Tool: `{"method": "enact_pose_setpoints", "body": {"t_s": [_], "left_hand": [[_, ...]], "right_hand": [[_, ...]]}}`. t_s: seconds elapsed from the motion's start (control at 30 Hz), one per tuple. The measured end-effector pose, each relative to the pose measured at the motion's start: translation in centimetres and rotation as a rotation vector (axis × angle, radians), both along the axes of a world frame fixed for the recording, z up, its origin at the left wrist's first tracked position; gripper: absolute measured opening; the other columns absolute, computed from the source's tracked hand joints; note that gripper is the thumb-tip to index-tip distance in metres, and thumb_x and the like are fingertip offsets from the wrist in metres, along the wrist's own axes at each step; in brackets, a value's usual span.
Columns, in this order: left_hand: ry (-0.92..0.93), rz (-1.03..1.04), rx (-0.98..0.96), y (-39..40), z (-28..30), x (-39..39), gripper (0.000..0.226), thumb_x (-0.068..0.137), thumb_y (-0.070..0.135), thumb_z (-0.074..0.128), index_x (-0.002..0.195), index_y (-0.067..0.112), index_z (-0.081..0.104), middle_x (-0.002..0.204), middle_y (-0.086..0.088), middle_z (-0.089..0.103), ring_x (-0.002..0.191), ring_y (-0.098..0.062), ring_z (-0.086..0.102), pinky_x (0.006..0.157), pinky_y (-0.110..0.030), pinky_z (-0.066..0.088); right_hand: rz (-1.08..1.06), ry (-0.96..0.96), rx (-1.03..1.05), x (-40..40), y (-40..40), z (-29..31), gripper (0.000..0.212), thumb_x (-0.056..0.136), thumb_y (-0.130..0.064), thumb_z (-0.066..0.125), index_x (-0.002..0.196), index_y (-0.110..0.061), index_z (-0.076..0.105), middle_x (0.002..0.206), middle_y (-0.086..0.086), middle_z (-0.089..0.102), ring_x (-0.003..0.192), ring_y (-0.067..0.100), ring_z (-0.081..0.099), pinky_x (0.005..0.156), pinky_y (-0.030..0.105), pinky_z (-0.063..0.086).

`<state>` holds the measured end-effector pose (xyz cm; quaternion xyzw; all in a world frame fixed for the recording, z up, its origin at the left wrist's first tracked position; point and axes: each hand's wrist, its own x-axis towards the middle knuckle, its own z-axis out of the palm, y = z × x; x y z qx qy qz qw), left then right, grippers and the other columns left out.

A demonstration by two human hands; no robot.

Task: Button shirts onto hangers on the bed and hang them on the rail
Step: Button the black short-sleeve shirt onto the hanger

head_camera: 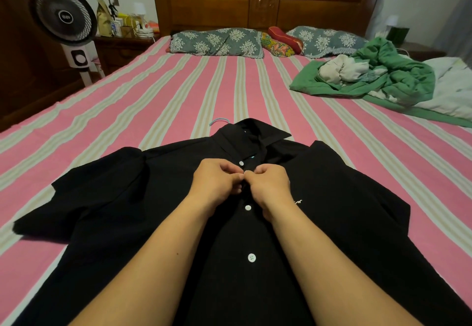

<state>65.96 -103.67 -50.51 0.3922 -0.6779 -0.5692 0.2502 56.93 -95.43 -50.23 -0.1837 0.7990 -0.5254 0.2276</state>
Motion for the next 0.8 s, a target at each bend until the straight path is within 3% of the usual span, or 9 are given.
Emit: {"method": "enact_pose_setpoints", "body": {"t_s": [0.17, 0.3, 0.47, 0.6, 0.67, 0.73, 0.8], "left_hand": [[0.009, 0.02, 0.054, 0.2, 0.5, 0.4, 0.011, 0.091, 0.0, 0.071, 0.088, 0.008, 0.078, 0.079, -0.013, 0.077, 0.073, -0.022, 0.072, 0.078, -0.036, 0.064], [0.001, 0.039, 0.033, 0.3, 0.6, 0.3, 0.011, 0.089, 0.002, 0.073, 0.087, 0.011, 0.078, 0.077, -0.009, 0.077, 0.072, -0.021, 0.073, 0.073, -0.031, 0.064], [-0.026, 0.035, -0.007, 0.2, 0.4, 0.3, 0.016, 0.091, 0.006, 0.072, 0.085, 0.019, 0.079, 0.077, -0.003, 0.077, 0.081, -0.024, 0.076, 0.082, -0.037, 0.063], [-0.062, 0.003, -0.031, 0.3, 0.7, 0.4, 0.013, 0.089, 0.018, 0.073, 0.079, 0.022, 0.081, 0.077, -0.004, 0.077, 0.07, -0.015, 0.069, 0.074, -0.033, 0.058], [-0.071, -0.032, -0.032, 0.3, 0.7, 0.5, 0.008, 0.084, 0.021, 0.081, 0.092, 0.024, 0.08, 0.081, 0.002, 0.078, 0.078, -0.01, 0.073, 0.077, -0.03, 0.059], [-0.086, -0.053, -0.034, 0.1, 0.4, 0.5, 0.026, 0.081, 0.018, 0.085, 0.106, 0.021, 0.078, 0.089, 0.004, 0.078, 0.086, -0.01, 0.074, 0.083, -0.029, 0.06], [-0.085, -0.034, -0.052, 0.1, 0.4, 0.4, 0.021, 0.084, 0.016, 0.082, 0.103, 0.023, 0.077, 0.089, 0.005, 0.078, 0.087, -0.01, 0.072, 0.084, -0.029, 0.058]], "right_hand": [[0.038, -0.032, -0.041, -0.4, 0.0, -0.3, 0.028, 0.077, -0.017, 0.079, 0.055, -0.017, 0.062, 0.059, -0.003, 0.06, 0.054, 0.015, 0.052, 0.052, 0.026, 0.04], [0.094, -0.131, -0.097, -0.8, 0.1, -0.4, 0.017, 0.072, -0.014, 0.085, 0.061, -0.017, 0.073, 0.074, 0.008, 0.074, 0.077, 0.027, 0.073, 0.072, 0.039, 0.06], [0.217, -0.265, -0.157, -1.5, 1.0, 0.3, 0.018, 0.077, 0.01, 0.071, 0.074, -0.008, 0.072, 0.081, 0.014, 0.074, 0.089, 0.032, 0.075, 0.072, 0.028, 0.059], [0.307, -0.288, -0.168, -1.4, 1.3, 0.6, 0.026, 0.079, 0.012, 0.061, 0.089, -0.003, 0.078, 0.09, 0.017, 0.077, 0.09, 0.025, 0.076, 0.088, 0.033, 0.06], [0.313, -0.267, -0.15, -1.2, 1.3, 0.7, 0.032, 0.077, 0.011, 0.054, 0.086, -0.005, 0.08, 0.089, 0.017, 0.077, 0.091, 0.024, 0.076, 0.088, 0.032, 0.059], [0.306, -0.241, -0.129, -1.2, 1.2, 0.6, 0.029, 0.075, 0.008, 0.055, 0.082, -0.005, 0.08, 0.094, 0.021, 0.075, 0.092, 0.025, 0.074, 0.086, 0.032, 0.057], [0.313, -0.259, -0.13, -1.1, 1.3, 0.8, 0.026, 0.078, 0.007, 0.059, 0.08, -0.008, 0.08, 0.096, 0.018, 0.076, 0.095, 0.024, 0.074, 0.086, 0.032, 0.056]]}}
